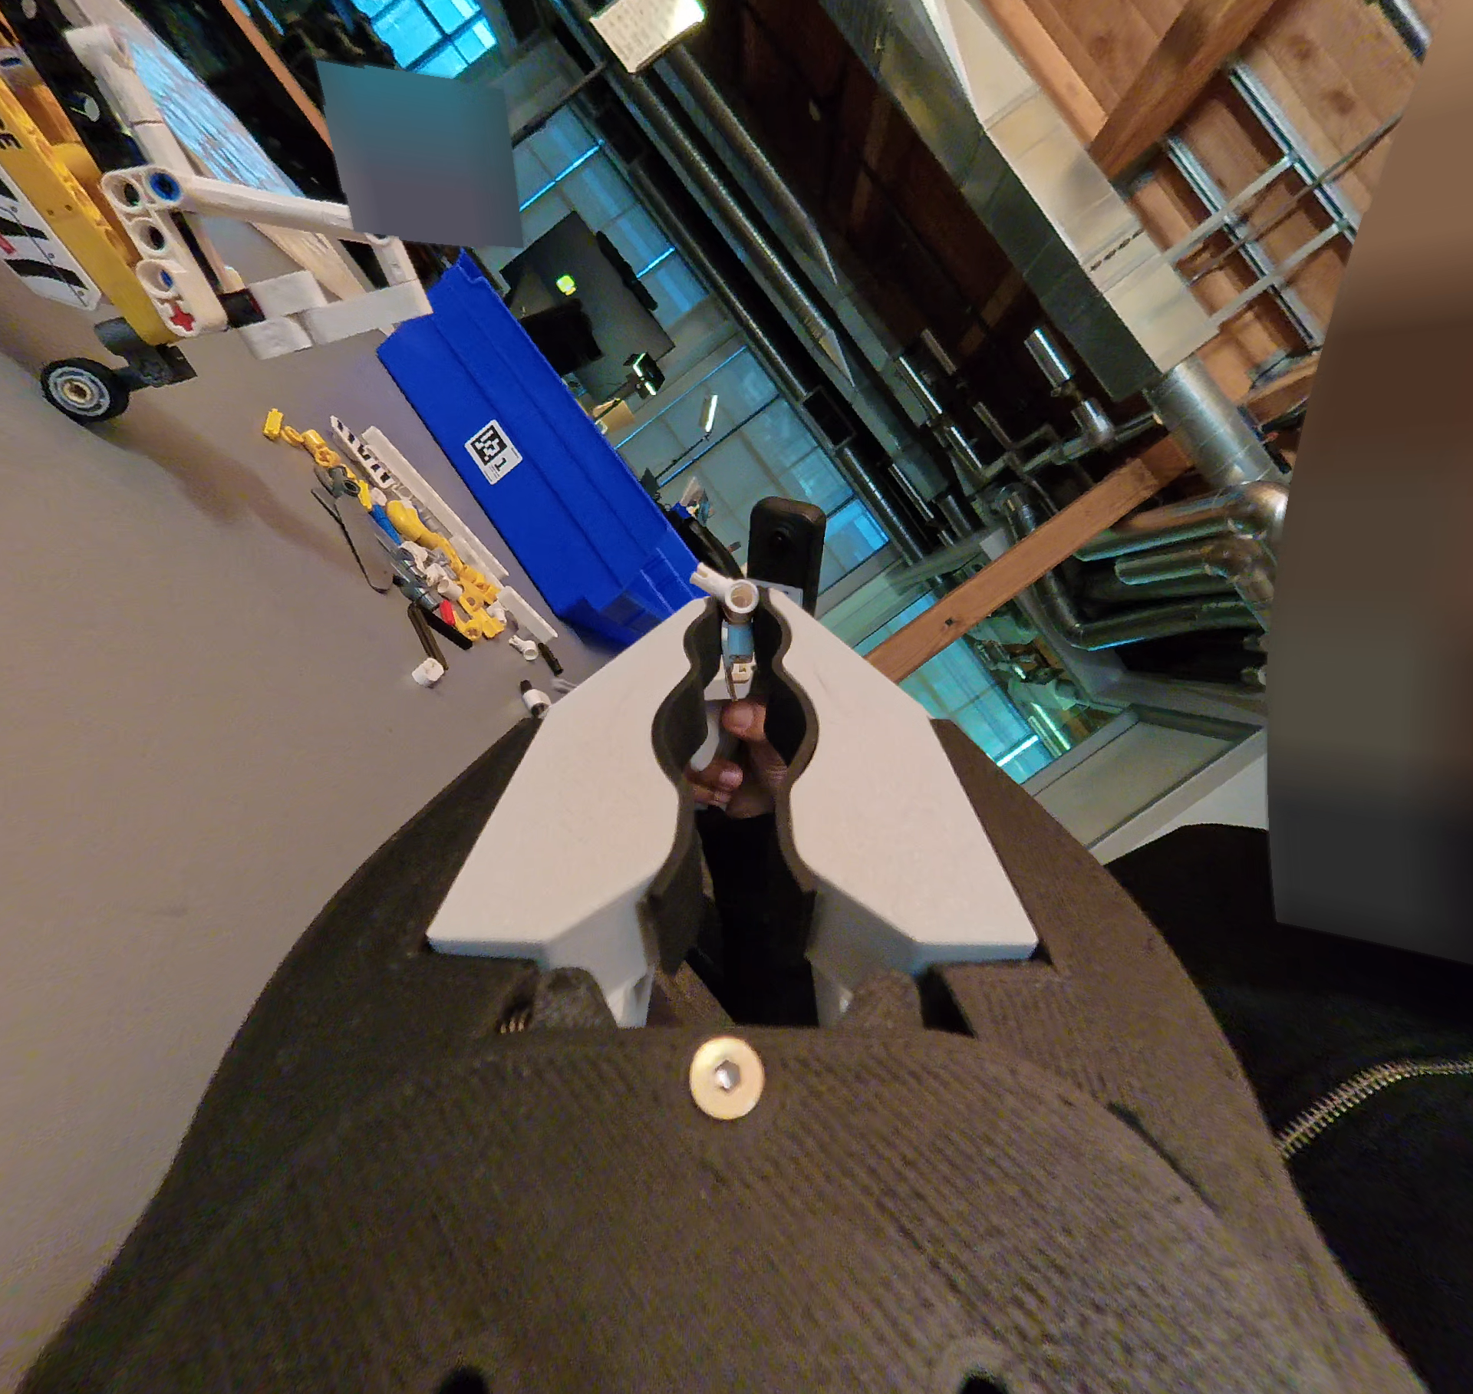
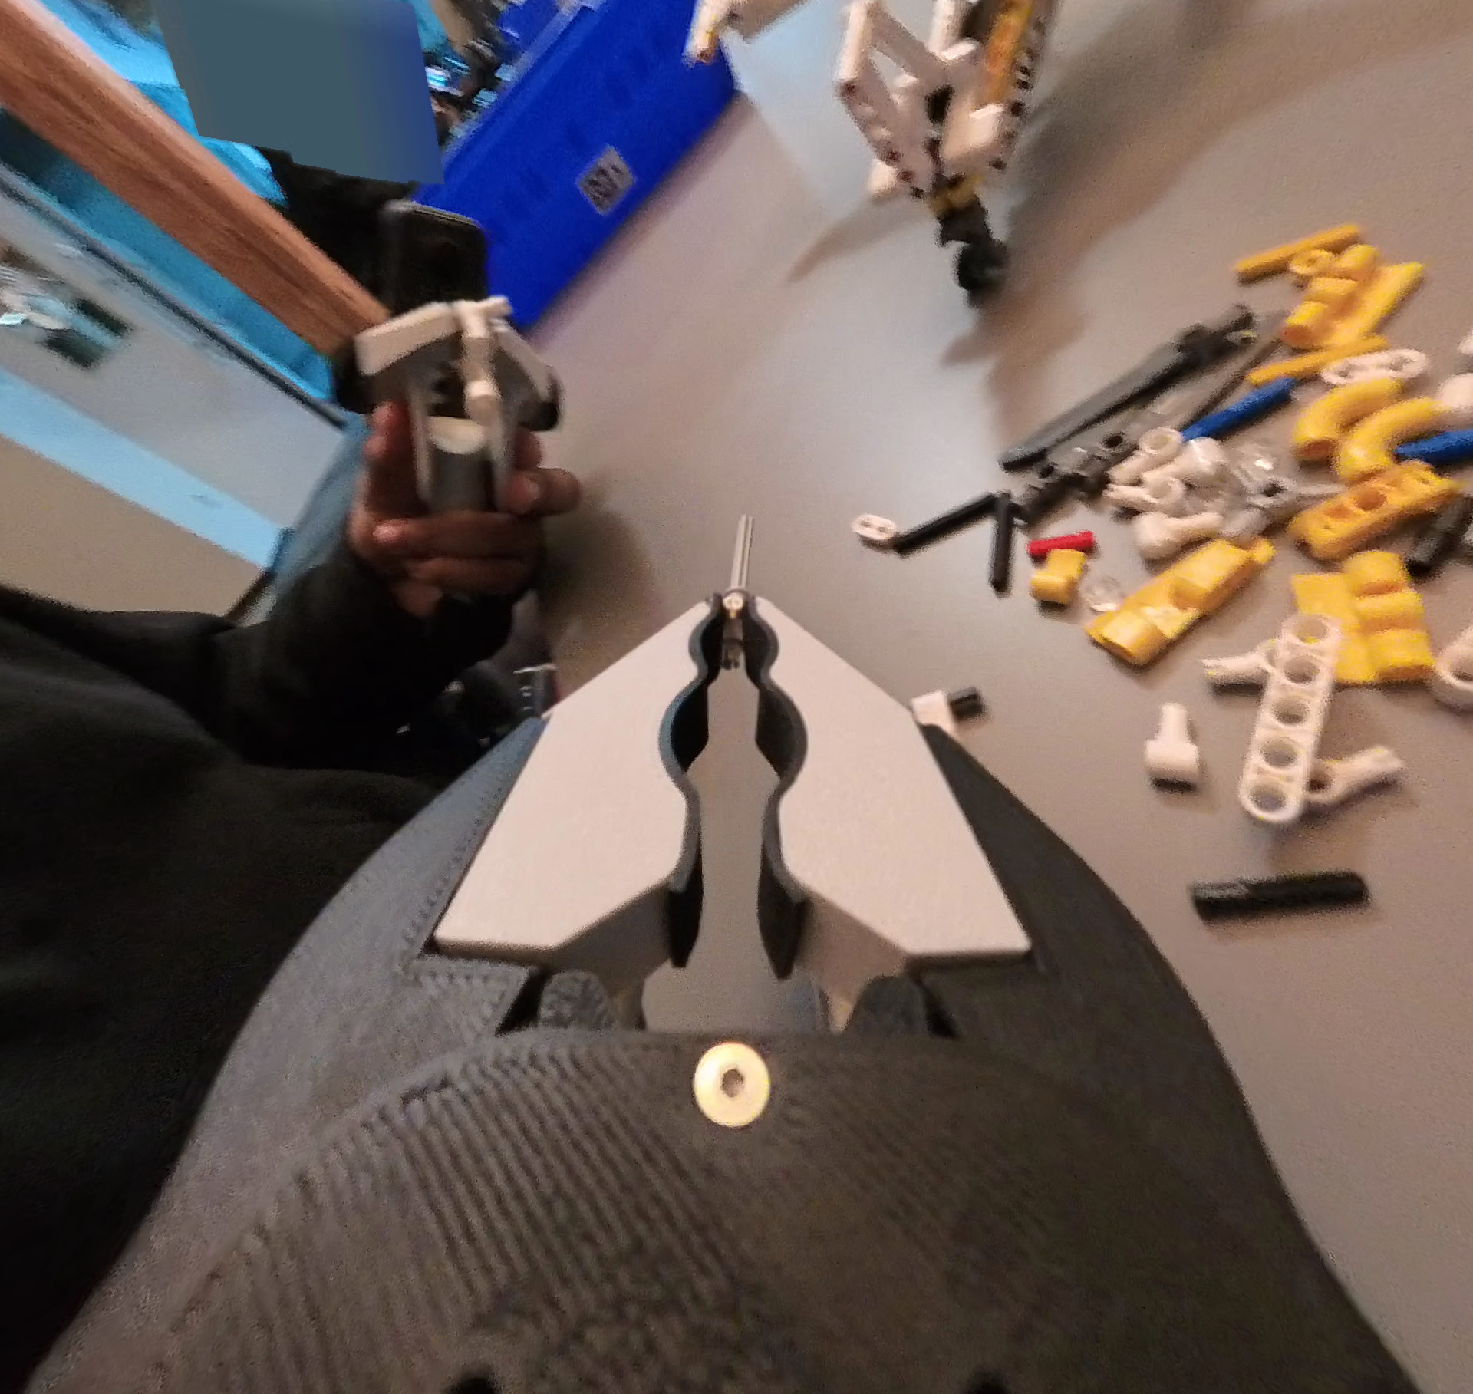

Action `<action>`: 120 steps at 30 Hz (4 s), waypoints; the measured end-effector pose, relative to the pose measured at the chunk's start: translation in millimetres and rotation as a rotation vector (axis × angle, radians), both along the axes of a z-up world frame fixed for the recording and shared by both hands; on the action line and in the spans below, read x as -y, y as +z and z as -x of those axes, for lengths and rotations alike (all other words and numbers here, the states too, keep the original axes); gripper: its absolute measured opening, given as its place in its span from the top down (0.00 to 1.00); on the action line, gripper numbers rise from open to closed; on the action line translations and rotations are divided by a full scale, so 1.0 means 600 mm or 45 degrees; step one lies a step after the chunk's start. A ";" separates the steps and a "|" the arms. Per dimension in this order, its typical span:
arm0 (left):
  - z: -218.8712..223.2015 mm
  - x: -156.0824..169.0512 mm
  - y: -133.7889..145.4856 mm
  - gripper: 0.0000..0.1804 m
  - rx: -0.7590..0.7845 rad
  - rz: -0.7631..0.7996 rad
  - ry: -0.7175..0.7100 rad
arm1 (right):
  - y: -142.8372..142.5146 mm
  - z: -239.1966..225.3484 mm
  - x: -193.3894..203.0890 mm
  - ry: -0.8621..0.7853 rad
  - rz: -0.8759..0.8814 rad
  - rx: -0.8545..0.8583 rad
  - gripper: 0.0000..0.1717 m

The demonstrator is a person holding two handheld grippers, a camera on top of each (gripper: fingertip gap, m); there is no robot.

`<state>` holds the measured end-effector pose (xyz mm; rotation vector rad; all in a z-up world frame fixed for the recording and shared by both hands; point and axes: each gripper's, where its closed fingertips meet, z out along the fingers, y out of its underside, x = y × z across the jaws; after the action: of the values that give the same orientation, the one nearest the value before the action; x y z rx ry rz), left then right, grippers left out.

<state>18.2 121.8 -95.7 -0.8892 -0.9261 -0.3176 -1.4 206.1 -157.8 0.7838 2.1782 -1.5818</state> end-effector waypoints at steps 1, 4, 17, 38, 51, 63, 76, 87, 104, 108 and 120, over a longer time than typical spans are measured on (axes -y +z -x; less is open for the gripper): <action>0.000 -0.002 -0.001 0.98 -0.003 0.018 0.002 | -0.011 0.008 -0.002 -0.041 -0.055 0.007 0.98; -0.001 -0.011 -0.007 0.98 -0.008 0.079 0.006 | -0.035 0.020 -0.011 -0.096 -0.171 0.030 0.98; 0.058 -0.098 -0.022 0.98 0.170 0.090 -0.188 | 0.073 -0.005 0.025 -0.074 0.034 -0.637 0.81; 0.138 -0.145 -0.060 0.98 0.308 0.221 -0.247 | 0.031 0.060 -0.024 -0.302 -0.239 -0.845 0.92; 0.167 -0.166 -0.124 0.97 0.135 0.948 -0.176 | 0.023 0.077 -0.045 -0.354 -0.275 -0.787 0.92; 0.135 -0.143 -0.074 0.89 -0.011 0.844 -0.149 | 0.021 0.088 -0.058 -0.414 -0.287 -0.740 0.92; 0.058 -0.139 -0.007 0.98 0.090 0.127 -0.203 | 0.074 0.021 0.025 -0.356 -0.060 -1.032 0.92; 0.024 -0.121 0.018 0.99 -0.060 -0.073 -0.319 | 0.133 -0.006 0.008 -0.150 0.675 -0.296 0.87; 0.016 -0.143 0.014 0.98 -0.164 0.121 -0.234 | 0.128 -0.008 0.014 -0.152 0.722 -0.154 0.98; 0.013 -0.142 0.024 0.98 -0.133 0.013 -0.228 | 0.156 0.016 -0.020 -0.335 0.900 -0.123 0.98; 0.028 -0.114 0.015 0.98 -0.093 0.026 -0.130 | 0.025 0.097 -0.006 -0.517 0.060 -0.134 0.97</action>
<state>1.2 190.2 -87.0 -0.9627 -0.8195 -0.3611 -59.9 209.9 -142.6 1.2134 2.1397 -1.8938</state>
